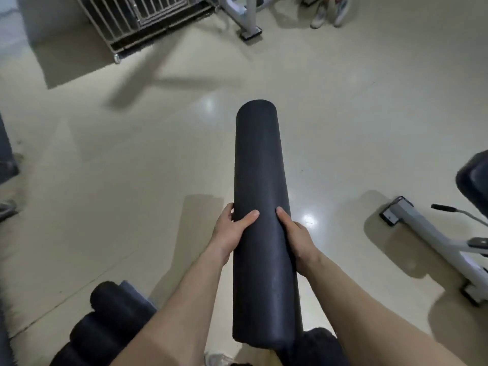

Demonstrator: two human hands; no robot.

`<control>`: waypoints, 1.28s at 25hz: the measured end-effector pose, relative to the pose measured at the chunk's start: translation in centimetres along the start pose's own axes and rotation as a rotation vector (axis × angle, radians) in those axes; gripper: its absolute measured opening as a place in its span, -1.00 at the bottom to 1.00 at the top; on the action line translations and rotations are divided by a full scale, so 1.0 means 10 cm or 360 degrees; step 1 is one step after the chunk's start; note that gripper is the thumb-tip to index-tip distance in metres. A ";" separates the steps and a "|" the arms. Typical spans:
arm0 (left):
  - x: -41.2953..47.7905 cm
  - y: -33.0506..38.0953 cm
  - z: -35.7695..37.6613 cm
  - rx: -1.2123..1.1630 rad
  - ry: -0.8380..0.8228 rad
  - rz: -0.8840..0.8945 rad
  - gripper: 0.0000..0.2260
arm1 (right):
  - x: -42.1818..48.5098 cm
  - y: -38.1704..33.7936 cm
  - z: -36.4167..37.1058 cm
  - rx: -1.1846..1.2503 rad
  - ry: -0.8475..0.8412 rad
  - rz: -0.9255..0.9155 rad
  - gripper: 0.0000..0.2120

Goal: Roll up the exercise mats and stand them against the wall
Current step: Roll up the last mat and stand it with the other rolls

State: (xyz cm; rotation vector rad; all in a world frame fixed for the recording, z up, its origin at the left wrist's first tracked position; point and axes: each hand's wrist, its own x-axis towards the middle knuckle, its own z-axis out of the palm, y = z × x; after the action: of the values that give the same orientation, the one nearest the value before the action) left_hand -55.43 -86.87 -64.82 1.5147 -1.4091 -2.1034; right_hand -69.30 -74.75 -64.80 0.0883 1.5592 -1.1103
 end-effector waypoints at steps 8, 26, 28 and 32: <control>-0.06 1.36 1.51 0.0470 -0.0409 0.0000 -0.37 | -0.91 -1.09 -1.20 0.0313 0.0382 -0.0099 -0.34; -0.62 0.94 3.53 0.1634 -0.1833 -0.0187 -0.49 | -2.24 0.10 -1.82 0.1661 0.1358 -0.0044 -0.35; -0.92 0.69 3.81 0.1720 -0.1961 -0.0213 -0.45 | -2.39 0.43 -1.92 0.1820 0.1479 -0.0044 -0.28; -1.55 -0.03 4.56 0.1942 -0.2192 -0.0212 -0.43 | -2.70 1.27 -2.42 0.2034 0.1659 -0.0085 -0.19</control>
State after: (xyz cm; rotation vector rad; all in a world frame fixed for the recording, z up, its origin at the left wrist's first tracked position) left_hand -85.47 -50.75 -54.01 -0.1815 -3.4830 -2.4660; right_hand -70.39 -38.11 -53.34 1.6975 1.3711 -2.1227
